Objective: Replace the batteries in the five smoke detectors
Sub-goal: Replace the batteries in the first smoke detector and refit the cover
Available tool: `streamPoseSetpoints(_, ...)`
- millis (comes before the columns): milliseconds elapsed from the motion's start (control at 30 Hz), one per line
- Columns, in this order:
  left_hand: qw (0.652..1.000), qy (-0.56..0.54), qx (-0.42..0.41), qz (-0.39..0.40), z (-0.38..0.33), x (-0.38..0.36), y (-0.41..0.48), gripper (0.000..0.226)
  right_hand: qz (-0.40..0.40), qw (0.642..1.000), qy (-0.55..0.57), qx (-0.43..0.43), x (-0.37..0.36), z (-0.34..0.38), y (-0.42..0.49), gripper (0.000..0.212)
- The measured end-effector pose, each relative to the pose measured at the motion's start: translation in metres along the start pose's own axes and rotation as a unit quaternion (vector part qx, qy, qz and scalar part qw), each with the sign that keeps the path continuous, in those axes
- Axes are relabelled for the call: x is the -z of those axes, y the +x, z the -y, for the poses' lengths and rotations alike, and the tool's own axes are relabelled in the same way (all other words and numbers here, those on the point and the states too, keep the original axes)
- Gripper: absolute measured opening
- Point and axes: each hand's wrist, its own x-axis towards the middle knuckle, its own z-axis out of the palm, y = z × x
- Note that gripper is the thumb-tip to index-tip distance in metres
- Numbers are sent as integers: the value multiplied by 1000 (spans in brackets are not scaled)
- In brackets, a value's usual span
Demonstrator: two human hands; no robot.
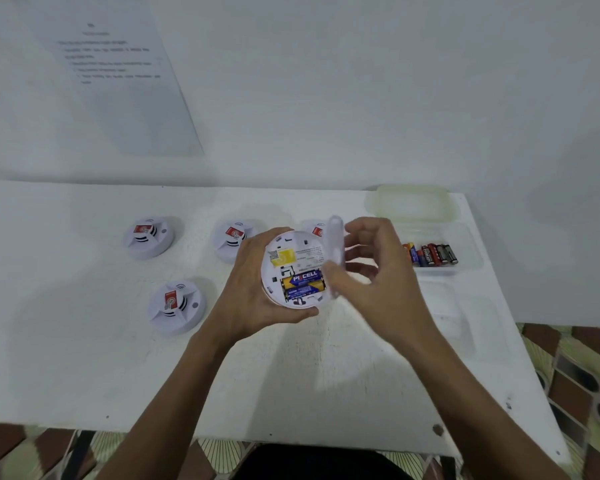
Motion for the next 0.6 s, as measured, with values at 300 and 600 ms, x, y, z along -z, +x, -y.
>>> streamPoseSetpoints(300, 1000, -9, 23, -15, 7, 10, -5, 96, -58, 946, 208, -244, 12, -65, 6, 16)
streamPoseSetpoints(600, 999, -20, 40, 24, 12, 9, -6, 96, 61, 951, -264, -147, -31, -108, 18, 24)
